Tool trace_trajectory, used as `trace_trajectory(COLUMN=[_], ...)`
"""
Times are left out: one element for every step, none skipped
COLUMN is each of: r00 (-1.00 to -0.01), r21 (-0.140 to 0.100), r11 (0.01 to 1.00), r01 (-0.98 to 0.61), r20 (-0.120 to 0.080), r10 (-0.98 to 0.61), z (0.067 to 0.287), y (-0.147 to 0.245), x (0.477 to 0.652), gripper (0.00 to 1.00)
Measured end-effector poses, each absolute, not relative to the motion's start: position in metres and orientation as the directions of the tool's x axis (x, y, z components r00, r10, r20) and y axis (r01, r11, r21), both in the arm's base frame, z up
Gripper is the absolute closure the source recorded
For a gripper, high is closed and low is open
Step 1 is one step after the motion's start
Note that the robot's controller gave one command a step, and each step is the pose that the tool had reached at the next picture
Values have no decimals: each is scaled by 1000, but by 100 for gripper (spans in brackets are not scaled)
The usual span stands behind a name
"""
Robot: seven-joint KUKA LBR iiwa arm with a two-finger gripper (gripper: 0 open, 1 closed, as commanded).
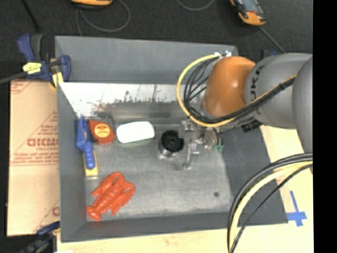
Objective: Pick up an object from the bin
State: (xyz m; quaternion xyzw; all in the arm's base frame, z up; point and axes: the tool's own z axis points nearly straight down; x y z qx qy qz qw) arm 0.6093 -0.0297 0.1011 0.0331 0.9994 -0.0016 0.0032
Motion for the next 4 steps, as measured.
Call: trace_trajectory(r00=[-998, -960, -960, -959], r21=[-2, -7, -7, -2], r11=[998, 960, 960, 959], r01=[-59, -280, -279, -283], r20=[-10, -12, -12, -4], r10=[-59, -280, -279, -283], z=[86, 76, 76, 91], y=[-9, 9, 9, 6], x=[604, 615, 615, 619], gripper=[0, 100, 100, 100])
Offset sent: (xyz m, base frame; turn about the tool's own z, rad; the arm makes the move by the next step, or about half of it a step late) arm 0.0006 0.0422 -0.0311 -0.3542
